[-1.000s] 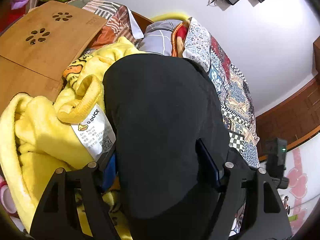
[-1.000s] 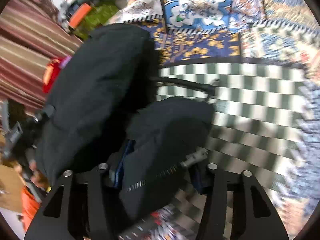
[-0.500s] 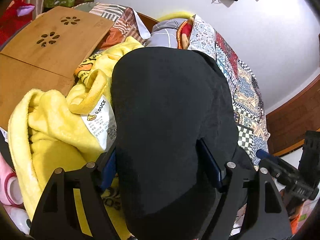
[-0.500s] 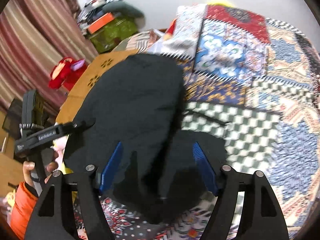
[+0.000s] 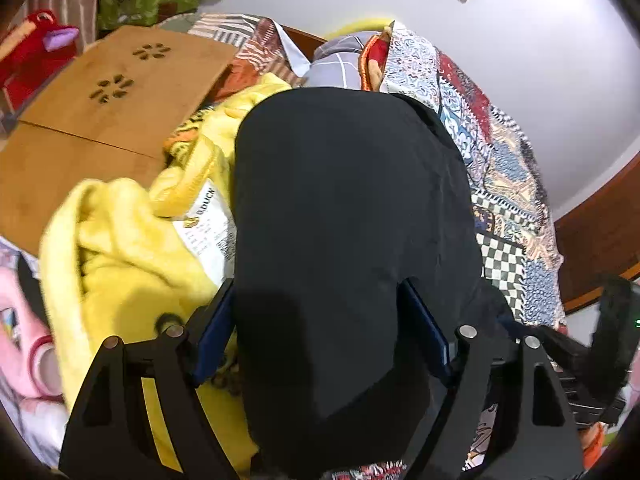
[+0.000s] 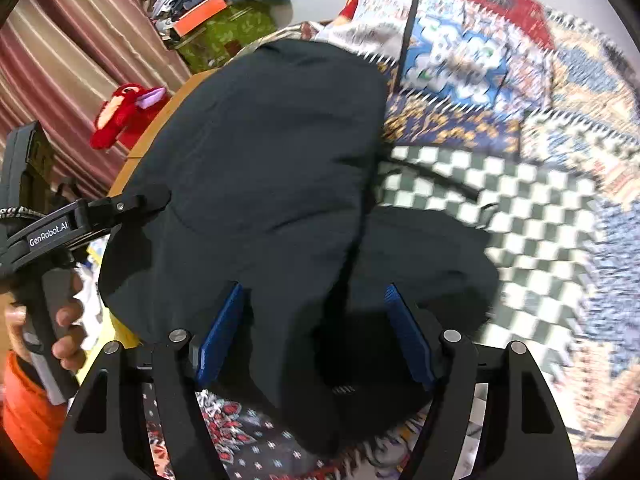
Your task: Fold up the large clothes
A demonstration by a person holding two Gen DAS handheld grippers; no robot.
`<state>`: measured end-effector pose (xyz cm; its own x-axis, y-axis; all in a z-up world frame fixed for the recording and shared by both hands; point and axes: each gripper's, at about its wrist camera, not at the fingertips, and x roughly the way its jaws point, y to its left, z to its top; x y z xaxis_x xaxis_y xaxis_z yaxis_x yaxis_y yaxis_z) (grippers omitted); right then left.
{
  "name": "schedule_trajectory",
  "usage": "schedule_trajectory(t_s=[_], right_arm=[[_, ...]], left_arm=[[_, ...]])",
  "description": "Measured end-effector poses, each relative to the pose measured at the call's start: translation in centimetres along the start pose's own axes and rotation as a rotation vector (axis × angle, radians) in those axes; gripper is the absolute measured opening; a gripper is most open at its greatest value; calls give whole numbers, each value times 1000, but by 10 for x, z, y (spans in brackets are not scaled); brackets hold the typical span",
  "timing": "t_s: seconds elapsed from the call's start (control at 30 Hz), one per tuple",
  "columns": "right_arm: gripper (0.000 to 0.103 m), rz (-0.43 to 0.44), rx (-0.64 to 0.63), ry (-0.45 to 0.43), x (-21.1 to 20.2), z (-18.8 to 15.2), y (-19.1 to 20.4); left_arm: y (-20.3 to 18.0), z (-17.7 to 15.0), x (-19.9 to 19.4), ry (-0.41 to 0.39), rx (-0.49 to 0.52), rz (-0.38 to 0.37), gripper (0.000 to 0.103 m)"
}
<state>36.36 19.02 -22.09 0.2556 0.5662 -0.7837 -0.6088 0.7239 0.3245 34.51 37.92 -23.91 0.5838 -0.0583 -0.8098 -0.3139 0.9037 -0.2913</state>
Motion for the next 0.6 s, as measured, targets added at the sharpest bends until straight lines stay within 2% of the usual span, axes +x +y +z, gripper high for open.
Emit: schedule_trajectory(t_s=[0.17,0.27,0.37,0.47,0.6], right_arm=[[70,-25,-27,-98,-50,-1,6],[70,-35,-31,-179,-93,-3,12],[70,-27,-39,-258,-138,-8,21],[70,-13,-52,-355,-188,-18,37],[70,-2,-93,-500,-259,-44,64]], left_arm=[[-26,-10,-41,-54,99,86,78],[-48,-20,-86,-127,157,113,78],[-72,-30,-132,-211,216,131,78],[-96,-48,-194,-331,272,136,78],[-125,-73,-262,-467,320,138,78]])
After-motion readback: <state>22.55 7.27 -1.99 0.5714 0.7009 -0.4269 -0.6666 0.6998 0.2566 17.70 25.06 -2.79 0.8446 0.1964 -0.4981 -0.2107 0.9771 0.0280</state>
